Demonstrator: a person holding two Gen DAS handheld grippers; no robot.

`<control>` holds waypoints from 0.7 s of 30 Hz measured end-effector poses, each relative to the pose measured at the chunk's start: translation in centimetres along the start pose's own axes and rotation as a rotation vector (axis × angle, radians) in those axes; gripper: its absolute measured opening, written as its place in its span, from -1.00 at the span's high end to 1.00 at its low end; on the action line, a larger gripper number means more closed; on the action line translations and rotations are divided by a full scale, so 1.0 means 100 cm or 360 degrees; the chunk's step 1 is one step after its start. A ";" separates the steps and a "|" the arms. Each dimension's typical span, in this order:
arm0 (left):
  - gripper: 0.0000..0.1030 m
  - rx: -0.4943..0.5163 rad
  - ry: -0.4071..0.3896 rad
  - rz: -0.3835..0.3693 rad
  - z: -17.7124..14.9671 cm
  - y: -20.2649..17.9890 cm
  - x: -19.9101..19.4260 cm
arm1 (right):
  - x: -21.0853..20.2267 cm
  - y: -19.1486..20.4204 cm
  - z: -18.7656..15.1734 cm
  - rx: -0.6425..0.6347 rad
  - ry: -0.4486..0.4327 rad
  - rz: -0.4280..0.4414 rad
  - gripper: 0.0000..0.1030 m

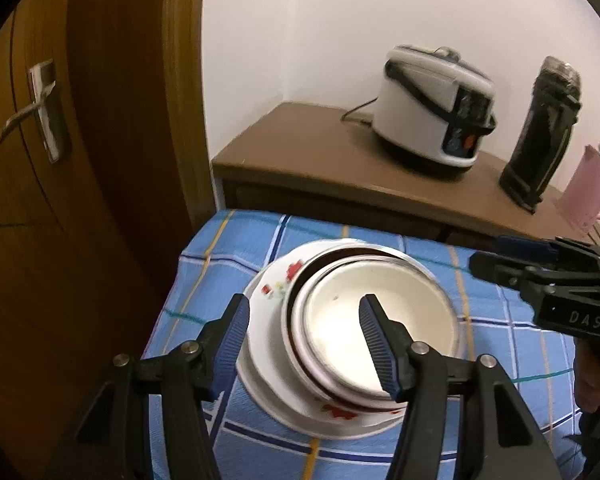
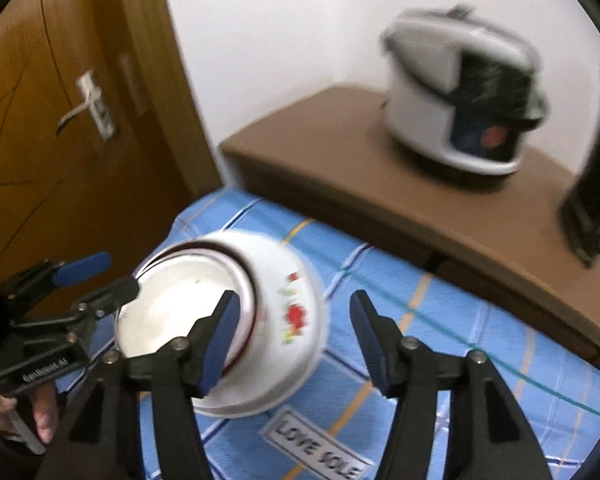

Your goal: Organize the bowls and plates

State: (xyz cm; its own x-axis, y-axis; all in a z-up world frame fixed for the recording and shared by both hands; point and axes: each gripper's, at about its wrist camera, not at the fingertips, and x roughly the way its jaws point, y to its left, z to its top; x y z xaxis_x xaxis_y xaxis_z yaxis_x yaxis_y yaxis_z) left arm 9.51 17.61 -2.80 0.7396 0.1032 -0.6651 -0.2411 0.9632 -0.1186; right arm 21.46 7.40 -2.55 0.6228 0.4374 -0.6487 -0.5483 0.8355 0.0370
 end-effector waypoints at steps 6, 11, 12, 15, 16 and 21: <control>-0.33 0.0044 -0.0151 -0.0039 0.006 -0.022 -0.020 | -0.054 -0.037 -0.021 0.0139 -0.0273 -0.0212 -0.31; -0.34 0.0085 -0.0198 -0.0086 0.010 -0.043 -0.027 | -0.089 -0.052 -0.035 0.0175 -0.0381 -0.0312 -0.35; -0.34 0.0095 -0.0199 -0.0093 0.011 -0.049 -0.027 | -0.096 -0.054 -0.037 0.0172 -0.0401 -0.0324 -0.39; -0.34 0.0118 -0.0202 -0.0110 0.011 -0.061 -0.029 | -0.109 -0.057 -0.042 0.0172 -0.0444 -0.0330 -0.43; -0.34 0.0124 -0.0204 -0.0113 0.010 -0.064 -0.030 | -0.113 -0.057 -0.044 0.0170 -0.0459 -0.0330 -0.44; -0.34 0.0169 -0.0214 -0.0134 0.007 -0.082 -0.034 | -0.128 -0.059 -0.053 0.0177 -0.0513 -0.0325 -0.47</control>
State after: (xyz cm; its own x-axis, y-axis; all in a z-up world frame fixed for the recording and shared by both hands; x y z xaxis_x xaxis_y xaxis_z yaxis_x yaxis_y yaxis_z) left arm 9.41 9.50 1.02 0.8335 0.0468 -0.5506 -0.1126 0.9899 -0.0862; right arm 13.74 -4.86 1.45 0.8659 0.3255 -0.3798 -0.3419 0.9394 0.0256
